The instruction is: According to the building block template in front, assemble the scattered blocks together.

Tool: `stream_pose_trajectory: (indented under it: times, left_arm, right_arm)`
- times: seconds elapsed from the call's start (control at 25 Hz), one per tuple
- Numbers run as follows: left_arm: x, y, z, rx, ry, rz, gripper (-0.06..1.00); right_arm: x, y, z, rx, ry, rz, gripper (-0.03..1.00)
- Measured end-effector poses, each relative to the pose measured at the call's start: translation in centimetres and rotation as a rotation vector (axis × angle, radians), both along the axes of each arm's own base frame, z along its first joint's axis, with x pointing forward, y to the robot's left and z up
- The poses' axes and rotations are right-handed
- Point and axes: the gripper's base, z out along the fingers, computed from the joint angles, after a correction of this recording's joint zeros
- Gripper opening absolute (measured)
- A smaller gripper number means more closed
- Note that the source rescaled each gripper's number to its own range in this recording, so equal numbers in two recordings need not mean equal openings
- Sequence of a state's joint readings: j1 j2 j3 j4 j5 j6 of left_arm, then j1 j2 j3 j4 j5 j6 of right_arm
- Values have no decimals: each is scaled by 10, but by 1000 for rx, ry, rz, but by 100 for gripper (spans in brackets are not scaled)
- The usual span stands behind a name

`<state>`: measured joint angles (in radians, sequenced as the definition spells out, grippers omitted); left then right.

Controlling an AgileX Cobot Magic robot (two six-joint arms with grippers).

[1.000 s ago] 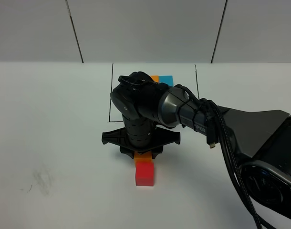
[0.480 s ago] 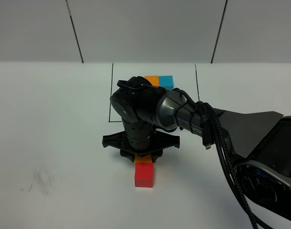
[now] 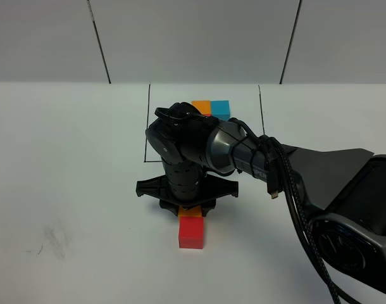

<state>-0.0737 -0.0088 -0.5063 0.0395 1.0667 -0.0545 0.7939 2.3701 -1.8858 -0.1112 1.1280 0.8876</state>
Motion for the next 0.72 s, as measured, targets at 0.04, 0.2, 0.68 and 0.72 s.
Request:
stream_pose_trajectory:
  times: [0.04, 0.2, 0.68, 0.72]
  left_arm:
    - [0, 0, 0, 0, 0, 0, 65]
    - [0, 0, 0, 0, 0, 0, 65]
    - [0, 0, 0, 1, 0, 0, 65]
    - [0, 0, 0, 1, 0, 0, 65]
  right_arm:
    - [0, 0, 0, 0, 0, 0, 1]
    - [0, 0, 0, -1, 1, 8, 1]
    - [2, 2, -1, -17, 16, 79, 34]
    - [2, 2, 0, -16, 13, 83, 38]
